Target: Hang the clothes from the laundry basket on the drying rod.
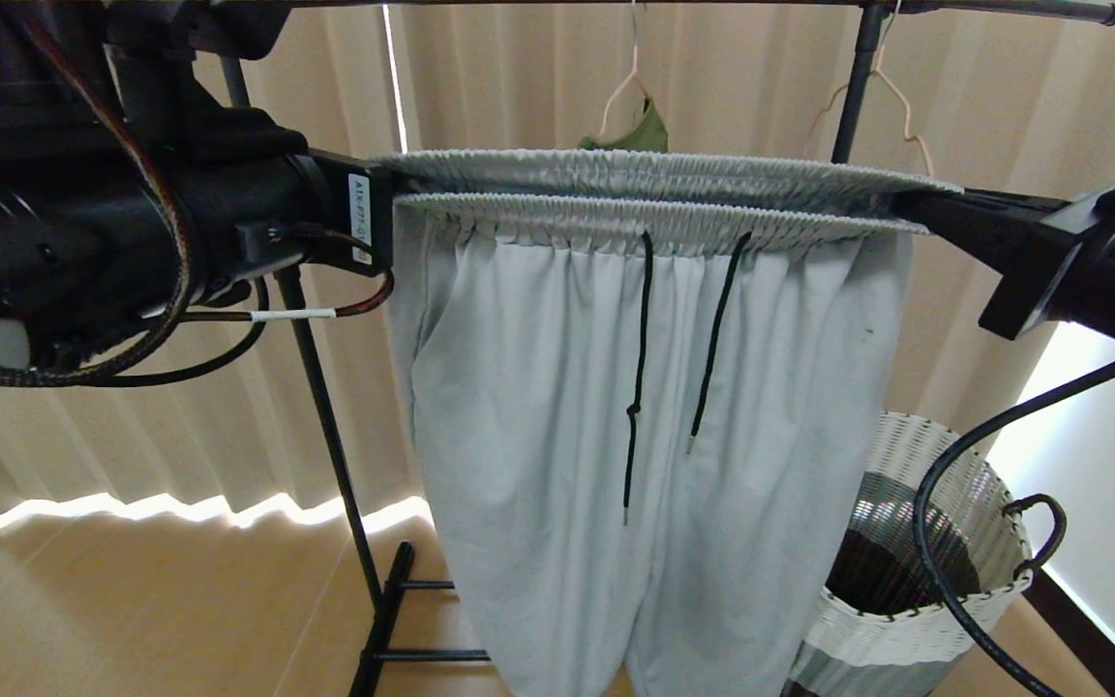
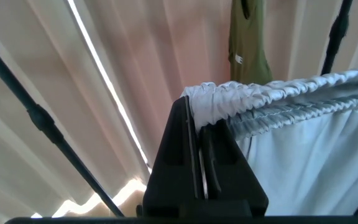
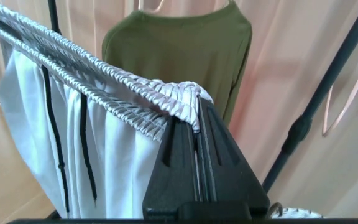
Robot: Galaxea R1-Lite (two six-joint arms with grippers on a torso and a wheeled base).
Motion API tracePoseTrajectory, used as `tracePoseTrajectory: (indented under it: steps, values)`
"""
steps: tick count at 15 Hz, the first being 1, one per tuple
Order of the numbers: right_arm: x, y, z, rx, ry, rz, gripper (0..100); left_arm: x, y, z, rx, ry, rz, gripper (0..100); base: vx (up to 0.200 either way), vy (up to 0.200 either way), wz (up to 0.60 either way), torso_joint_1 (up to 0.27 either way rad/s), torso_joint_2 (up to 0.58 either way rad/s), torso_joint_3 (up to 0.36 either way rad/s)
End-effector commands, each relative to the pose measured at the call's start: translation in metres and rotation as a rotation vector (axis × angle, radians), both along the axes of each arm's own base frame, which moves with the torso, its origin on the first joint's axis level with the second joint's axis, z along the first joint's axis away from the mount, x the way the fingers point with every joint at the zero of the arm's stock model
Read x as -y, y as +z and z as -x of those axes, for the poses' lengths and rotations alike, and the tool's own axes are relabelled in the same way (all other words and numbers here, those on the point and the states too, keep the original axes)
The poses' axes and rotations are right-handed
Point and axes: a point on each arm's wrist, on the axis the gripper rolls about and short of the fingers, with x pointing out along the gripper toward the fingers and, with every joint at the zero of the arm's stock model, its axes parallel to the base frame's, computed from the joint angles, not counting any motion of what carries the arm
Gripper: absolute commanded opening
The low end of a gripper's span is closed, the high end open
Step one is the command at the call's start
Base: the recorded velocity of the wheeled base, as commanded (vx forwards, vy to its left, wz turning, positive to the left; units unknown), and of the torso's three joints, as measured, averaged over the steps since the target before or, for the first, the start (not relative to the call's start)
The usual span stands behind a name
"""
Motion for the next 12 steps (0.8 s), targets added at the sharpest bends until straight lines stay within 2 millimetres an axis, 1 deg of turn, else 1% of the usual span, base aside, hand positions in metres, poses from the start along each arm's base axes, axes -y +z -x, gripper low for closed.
tracePoseTrajectory:
  steps: [1,4,11,12]
  values:
    - [0.0004,-0.0006,0.001,0.001,0.0,0.0,0,-0.0015,-0.0024,0.0034,-0.006,-0.003,-0.004,0,0.0,0.0,0.0,0.0,0.0,0.0]
    - [0.0004,0.0026,0.0011,0.013,0.002,-0.006,0,-0.0032,-0.001,0.0058,-0.002,-0.003,-0.001,0,0.0,0.0,0.0,0.0,0.0,0.0]
    - [0.0,-0.0007,0.0001,-0.005,0.0,0.003,0,-0.0052,-0.0014,0.0088,-0.002,-0.003,-0.004,0,0.0,0.0,0.0,0.0,0.0,0.0]
    - [0.0003,-0.0025,0.0,-0.009,-0.003,0.007,100,-0.0052,-0.0014,0.0088,-0.002,-0.003,-0.002,0,0.0,0.0,0.0,0.0,0.0,0.0]
